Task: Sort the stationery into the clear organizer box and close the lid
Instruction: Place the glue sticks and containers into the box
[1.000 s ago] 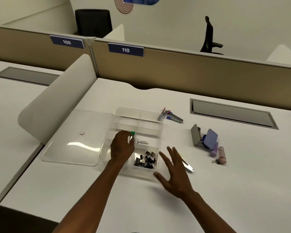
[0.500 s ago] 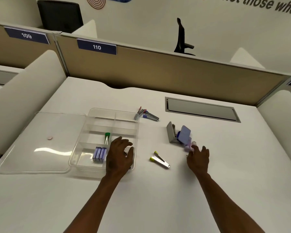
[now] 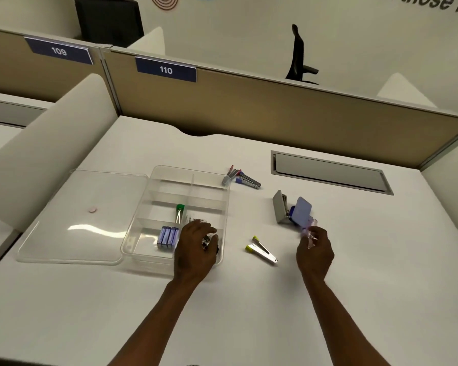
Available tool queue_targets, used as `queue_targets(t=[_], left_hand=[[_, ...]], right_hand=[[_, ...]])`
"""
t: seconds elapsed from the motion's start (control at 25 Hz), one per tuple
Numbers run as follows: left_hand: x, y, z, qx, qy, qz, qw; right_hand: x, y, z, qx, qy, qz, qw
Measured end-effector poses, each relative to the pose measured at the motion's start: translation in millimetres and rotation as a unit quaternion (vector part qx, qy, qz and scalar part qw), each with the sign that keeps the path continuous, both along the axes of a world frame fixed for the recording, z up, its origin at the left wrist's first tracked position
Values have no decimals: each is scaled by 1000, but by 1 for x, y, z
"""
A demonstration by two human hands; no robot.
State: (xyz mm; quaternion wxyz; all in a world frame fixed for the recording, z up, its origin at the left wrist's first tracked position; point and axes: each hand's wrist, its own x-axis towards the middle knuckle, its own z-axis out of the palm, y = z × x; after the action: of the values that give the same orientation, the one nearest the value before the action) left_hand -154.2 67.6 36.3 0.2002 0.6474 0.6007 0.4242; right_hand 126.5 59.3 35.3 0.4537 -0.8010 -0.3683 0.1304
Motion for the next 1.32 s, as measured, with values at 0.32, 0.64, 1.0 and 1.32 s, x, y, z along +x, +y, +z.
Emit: queue_targets(t=[0.32,0.64,1.0,1.32], left_hand=[[0,3,22,-88,-96,-16,991],[-40,13,32,-154,-131,17,979],[-101,72,30,-172,-32,82,981],[-106,107,12,-252,160,69,952]], right_hand=[[-129,-14,26,37,143,289,946],[-172,-2,29,6,160,421,893],[-182,9,-11,-58,-213,493,841],[-184,8,-23,-49,-281,475,832]])
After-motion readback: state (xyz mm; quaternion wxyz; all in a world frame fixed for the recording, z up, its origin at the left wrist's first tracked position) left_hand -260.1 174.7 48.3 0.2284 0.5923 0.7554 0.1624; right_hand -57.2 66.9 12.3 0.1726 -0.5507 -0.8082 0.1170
